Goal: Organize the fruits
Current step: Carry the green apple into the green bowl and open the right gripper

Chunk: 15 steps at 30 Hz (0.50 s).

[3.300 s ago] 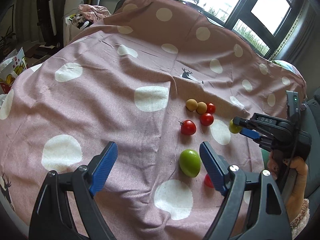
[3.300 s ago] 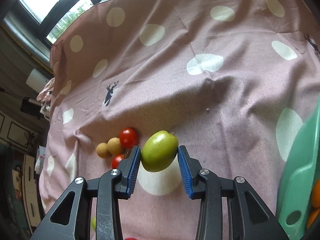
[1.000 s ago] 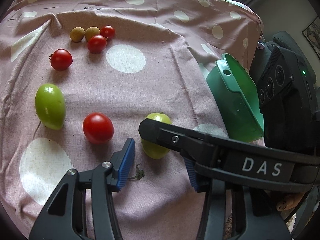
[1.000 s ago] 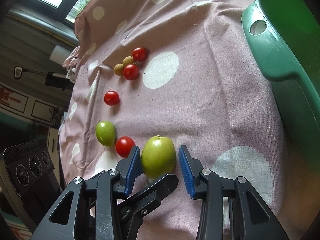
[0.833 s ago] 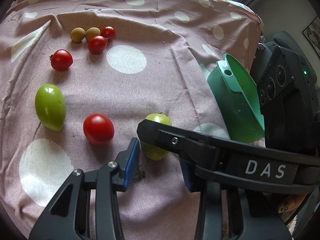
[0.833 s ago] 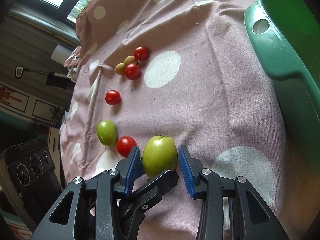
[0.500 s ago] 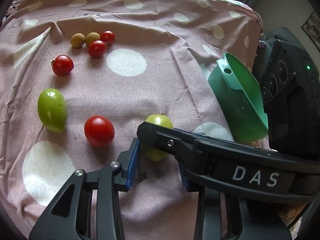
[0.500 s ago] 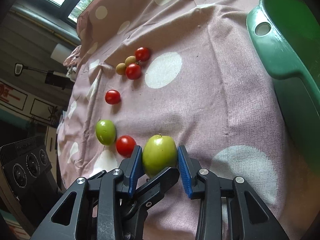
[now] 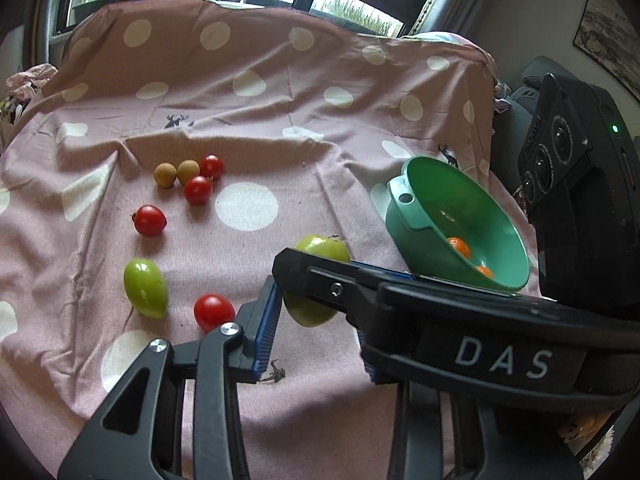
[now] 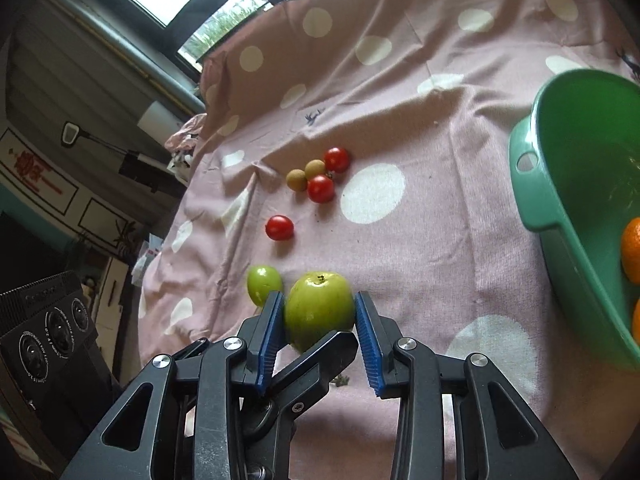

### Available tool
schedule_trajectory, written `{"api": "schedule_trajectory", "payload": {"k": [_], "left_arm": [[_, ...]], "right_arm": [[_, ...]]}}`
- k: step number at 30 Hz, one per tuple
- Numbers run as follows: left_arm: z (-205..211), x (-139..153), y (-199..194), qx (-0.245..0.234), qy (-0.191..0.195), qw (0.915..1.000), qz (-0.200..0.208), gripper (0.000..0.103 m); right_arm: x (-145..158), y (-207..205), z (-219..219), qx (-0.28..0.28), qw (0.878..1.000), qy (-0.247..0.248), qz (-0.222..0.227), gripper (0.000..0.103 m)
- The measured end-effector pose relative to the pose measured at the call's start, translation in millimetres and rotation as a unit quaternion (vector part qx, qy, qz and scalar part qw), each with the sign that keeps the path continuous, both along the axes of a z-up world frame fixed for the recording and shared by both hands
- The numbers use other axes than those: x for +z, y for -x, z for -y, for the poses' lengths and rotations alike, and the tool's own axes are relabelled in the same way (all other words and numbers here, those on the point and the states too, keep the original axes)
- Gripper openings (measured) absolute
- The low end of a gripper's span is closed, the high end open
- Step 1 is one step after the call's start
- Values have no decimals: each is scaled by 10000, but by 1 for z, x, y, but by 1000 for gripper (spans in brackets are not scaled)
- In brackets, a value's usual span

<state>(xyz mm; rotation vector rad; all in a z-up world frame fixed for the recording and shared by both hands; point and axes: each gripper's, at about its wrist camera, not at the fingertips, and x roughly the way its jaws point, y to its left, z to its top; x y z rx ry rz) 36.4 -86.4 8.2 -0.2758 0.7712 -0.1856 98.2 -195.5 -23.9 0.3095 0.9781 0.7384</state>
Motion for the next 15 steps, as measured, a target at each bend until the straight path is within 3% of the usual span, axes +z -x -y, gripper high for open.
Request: {"api": "schedule_trajectory", "payload": {"k": [9, 15], "left_arm": [[28, 40, 9, -249, -203, 9971, 687, 34], [56, 52, 1, -523, -245, 9946, 859, 34]], "right_arm": [[44, 15, 26, -159, 9964, -200, 810, 39], [57, 14, 57, -481, 9935, -326, 983, 39]]}}
